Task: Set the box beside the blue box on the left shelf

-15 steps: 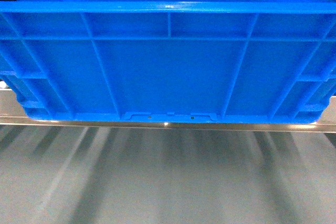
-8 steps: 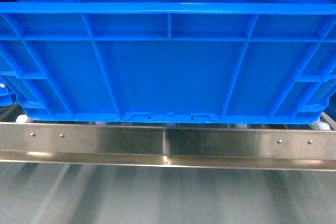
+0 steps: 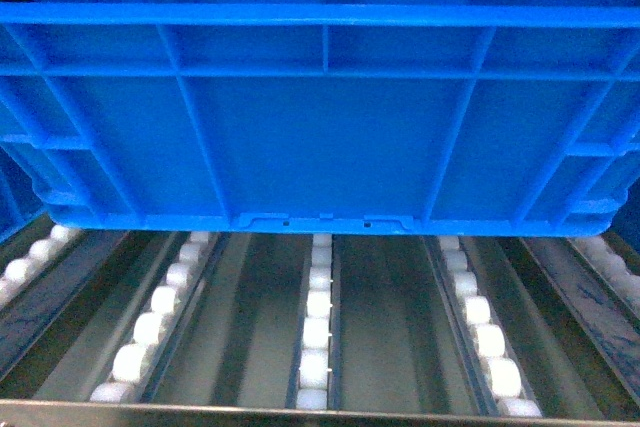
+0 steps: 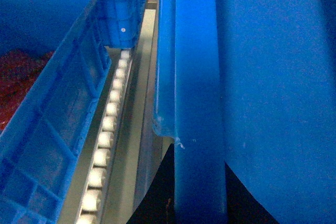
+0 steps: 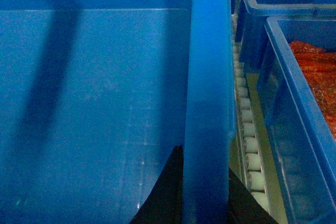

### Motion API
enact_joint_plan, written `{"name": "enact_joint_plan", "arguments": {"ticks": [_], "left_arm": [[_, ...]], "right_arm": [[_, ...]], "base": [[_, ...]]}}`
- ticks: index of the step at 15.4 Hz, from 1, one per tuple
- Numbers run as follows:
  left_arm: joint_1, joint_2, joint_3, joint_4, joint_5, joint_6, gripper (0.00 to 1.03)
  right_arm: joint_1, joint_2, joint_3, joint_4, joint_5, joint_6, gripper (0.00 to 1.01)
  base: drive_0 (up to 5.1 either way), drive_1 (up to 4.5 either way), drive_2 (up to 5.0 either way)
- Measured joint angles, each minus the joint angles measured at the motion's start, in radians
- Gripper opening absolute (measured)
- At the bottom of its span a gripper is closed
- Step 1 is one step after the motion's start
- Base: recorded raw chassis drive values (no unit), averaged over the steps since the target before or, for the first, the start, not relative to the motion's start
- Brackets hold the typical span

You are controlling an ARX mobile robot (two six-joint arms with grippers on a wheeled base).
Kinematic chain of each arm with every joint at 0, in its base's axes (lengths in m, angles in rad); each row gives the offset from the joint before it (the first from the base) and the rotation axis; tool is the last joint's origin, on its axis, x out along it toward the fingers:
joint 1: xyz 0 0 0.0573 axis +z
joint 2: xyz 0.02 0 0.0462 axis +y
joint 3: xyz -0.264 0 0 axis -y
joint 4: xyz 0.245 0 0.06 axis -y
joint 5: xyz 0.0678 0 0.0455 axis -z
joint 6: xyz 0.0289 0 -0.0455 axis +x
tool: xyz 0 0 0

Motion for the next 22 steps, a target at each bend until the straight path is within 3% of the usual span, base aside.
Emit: {"name": "enact_joint_plan", "arguments": {"ticks": [5,22], "left_arm": [[0.0,0.003,0.0,-0.008,0.0,-0.003,0.06],[0.0,0.003,0.0,-0.008,0.0,-0.002,0.06]], "right_arm": [[0.0,0.001,0.0,-0.005,0.0,-0.001,0.08],[0.0,0.001,0.0,-0.005,0.0,-0.001,0.08]], "base": [[0.1,4.38,-4.3],[0.0,0.0,0.0]]}}
